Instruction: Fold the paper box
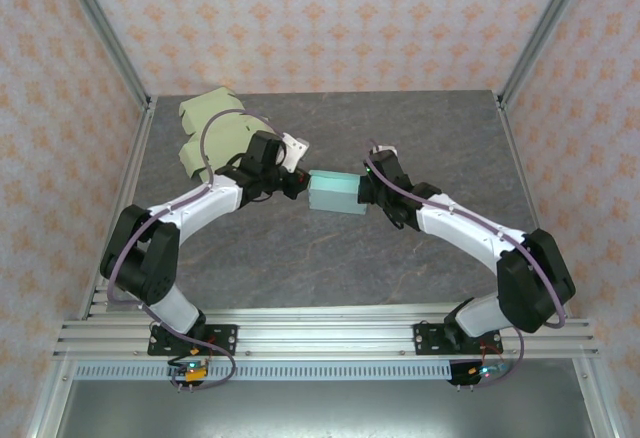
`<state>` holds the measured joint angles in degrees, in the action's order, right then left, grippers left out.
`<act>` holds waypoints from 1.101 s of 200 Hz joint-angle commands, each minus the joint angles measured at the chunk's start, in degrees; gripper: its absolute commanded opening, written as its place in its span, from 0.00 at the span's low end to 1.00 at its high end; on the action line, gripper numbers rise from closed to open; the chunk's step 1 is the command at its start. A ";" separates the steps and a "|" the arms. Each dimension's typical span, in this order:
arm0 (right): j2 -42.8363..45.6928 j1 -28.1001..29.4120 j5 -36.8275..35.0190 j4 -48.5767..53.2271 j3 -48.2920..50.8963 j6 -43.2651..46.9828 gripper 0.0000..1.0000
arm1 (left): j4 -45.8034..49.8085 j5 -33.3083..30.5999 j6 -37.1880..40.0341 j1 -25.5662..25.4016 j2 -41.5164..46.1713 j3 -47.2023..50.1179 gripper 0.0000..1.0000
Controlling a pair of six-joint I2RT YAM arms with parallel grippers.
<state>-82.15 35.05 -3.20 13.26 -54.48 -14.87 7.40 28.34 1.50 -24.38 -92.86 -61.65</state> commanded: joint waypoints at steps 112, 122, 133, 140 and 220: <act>-3.15 1.25 -0.30 1.11 -2.21 -4.27 0.00 | -3.22 -2.92 -16.14 -5.24 -2.47 0.07 0.00; -3.07 1.26 -0.31 1.21 -2.19 -4.13 0.00 | -3.18 -3.22 -15.99 -5.30 -2.67 0.44 0.00; -2.91 1.26 -0.34 1.49 -2.53 -4.10 0.00 | -2.86 -4.48 -15.52 -5.39 -2.67 0.85 0.00; -2.82 1.26 -0.16 1.74 -2.84 -4.20 0.00 | -2.36 -5.17 -14.90 -5.33 -2.58 1.04 0.00; -3.66 1.25 1.69 3.19 -8.06 -7.20 0.00 | -2.11 -7.25 -13.66 -5.83 -2.67 2.43 0.00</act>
<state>-85.03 34.85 -5.80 18.09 -60.14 -20.16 3.57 19.00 -12.56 -28.18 -93.93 -61.36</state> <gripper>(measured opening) 0.044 0.045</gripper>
